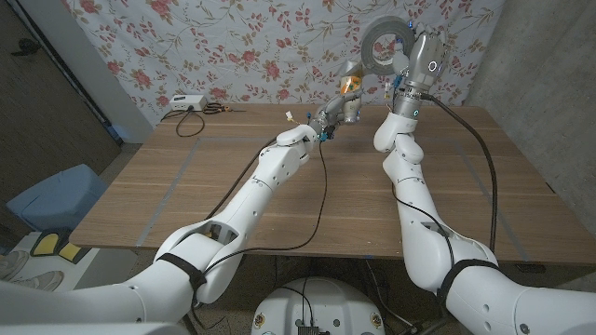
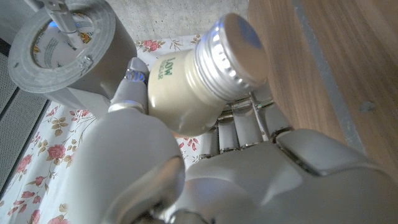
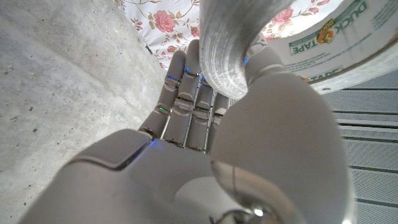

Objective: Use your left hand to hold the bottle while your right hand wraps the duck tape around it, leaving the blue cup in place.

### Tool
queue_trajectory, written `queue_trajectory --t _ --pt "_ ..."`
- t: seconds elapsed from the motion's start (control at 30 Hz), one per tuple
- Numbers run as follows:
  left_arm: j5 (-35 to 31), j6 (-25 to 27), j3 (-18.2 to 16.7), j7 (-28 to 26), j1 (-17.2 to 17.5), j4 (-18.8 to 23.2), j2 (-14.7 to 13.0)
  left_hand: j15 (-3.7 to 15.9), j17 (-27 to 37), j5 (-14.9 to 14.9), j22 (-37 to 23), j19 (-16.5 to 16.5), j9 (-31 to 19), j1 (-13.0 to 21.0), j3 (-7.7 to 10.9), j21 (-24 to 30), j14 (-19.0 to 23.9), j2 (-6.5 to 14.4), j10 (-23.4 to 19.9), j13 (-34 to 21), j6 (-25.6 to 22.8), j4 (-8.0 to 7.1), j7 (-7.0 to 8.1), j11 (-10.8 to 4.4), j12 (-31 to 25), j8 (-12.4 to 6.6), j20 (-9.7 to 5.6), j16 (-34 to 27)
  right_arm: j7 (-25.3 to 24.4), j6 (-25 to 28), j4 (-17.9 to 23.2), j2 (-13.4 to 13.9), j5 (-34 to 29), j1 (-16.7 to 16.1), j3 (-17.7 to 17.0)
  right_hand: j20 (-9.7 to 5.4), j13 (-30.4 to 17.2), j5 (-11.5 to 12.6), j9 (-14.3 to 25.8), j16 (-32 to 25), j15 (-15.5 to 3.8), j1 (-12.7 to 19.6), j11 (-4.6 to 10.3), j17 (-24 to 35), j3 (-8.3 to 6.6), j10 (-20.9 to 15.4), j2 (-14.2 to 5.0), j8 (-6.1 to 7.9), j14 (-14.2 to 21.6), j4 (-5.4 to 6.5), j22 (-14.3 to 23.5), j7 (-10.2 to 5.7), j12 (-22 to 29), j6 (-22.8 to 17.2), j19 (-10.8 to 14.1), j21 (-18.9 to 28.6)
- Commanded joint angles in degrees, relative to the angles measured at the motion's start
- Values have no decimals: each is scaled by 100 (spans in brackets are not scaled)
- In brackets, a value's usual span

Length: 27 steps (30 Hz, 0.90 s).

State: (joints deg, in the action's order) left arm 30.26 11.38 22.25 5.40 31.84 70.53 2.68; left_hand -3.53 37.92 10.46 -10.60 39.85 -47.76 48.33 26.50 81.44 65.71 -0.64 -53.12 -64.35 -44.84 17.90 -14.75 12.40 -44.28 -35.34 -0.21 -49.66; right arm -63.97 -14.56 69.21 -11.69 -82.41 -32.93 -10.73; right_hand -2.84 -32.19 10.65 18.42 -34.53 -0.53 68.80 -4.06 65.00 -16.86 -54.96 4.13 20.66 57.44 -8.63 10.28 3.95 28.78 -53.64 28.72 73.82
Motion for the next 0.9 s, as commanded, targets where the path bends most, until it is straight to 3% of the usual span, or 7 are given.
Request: queue_trajectory --t 0.03,0.2,0.3,0.37,0.7,0.8,0.9 --pt "649 -464 -388 315 130 -341 401 1467 69 5 -19 -14 -1475 -843 2102 59 1393 1072 -1929 -97 -1176 -1950 883 -1925 -2075 -2167 -57 -60 -3 -136 115 -257 -81 -71 -478 -114 -205 43 48 -7 -1243 512 644 29 -773 -633 -557 15 869 -37 9 -623 -2 -605 -7 56" --pt "896 -526 -532 327 189 -433 575 1440 25 3 -1 -29 -1384 -931 2186 70 1378 1069 -1933 -13 -1173 -1930 882 -1903 -2006 -2128 -63 -37 -3 -220 136 -354 -206 -156 -670 -137 -231 57 72 9 -1244 530 649 17 -723 -598 -579 10 842 -28 11 -636 -17 -577 -39 79" --pt "1110 -199 -595 356 176 -428 596 1443 -61 1 6 -27 -1211 -1016 2255 87 1409 1061 -1910 -87 -1247 -1902 890 -1906 -2023 -2067 -68 -13 -3 -214 181 -325 -319 -245 -722 -156 -273 64 86 21 -1242 538 640 5 -692 -545 -601 5 825 -18 12 -640 -22 -556 -61 93" --pt "1180 -61 -615 336 168 -427 604 1458 -43 2 0 -24 -1310 -1098 2308 123 1410 1063 -1938 4 -1228 -1873 898 -1909 -1955 -2140 -66 -47 -3 -186 245 -263 -362 -332 -700 -166 -281 66 88 14 -1244 548 629 12 -677 -536 -607 1 828 -18 14 -632 -26 -550 -72 101" --pt "1553 614 -726 594 -40 -661 639 1482 -71 13 10 8 -1341 -1249 2427 163 1422 1069 -1964 -75 -1248 -1828 902 -1912 -1986 -2192 -97 -86 -3 194 613 494 -530 -728 -99 -254 -367 73 97 2 -1238 612 674 49 -556 -423 -659 -20 763 -9 35 -691 -55 -531 -283 142" --pt "1755 948 -807 700 -96 -702 651 1481 -89 14 10 20 -1366 -1308 2467 182 1430 1070 -1993 -14 -1240 -1810 912 -1932 -1946 -2214 -103 -103 -3 222 515 596 -518 -702 -9 -311 -399 73 98 10 -1237 628 771 44 -475 -332 -686 -24 702 7 44 -761 -92 -547 -435 159" --pt "1994 1381 -896 866 -198 -824 650 1502 -117 13 14 38 -1422 -1384 2523 202 1438 1075 -1986 -81 -1228 -1788 899 -1936 -1972 -2252 -102 -128 -3 336 234 684 -506 -590 46 -360 -417 72 97 27 -1236 647 757 33 -414 -278 -704 -35 633 13 52 -788 -115 -540 -532 178"
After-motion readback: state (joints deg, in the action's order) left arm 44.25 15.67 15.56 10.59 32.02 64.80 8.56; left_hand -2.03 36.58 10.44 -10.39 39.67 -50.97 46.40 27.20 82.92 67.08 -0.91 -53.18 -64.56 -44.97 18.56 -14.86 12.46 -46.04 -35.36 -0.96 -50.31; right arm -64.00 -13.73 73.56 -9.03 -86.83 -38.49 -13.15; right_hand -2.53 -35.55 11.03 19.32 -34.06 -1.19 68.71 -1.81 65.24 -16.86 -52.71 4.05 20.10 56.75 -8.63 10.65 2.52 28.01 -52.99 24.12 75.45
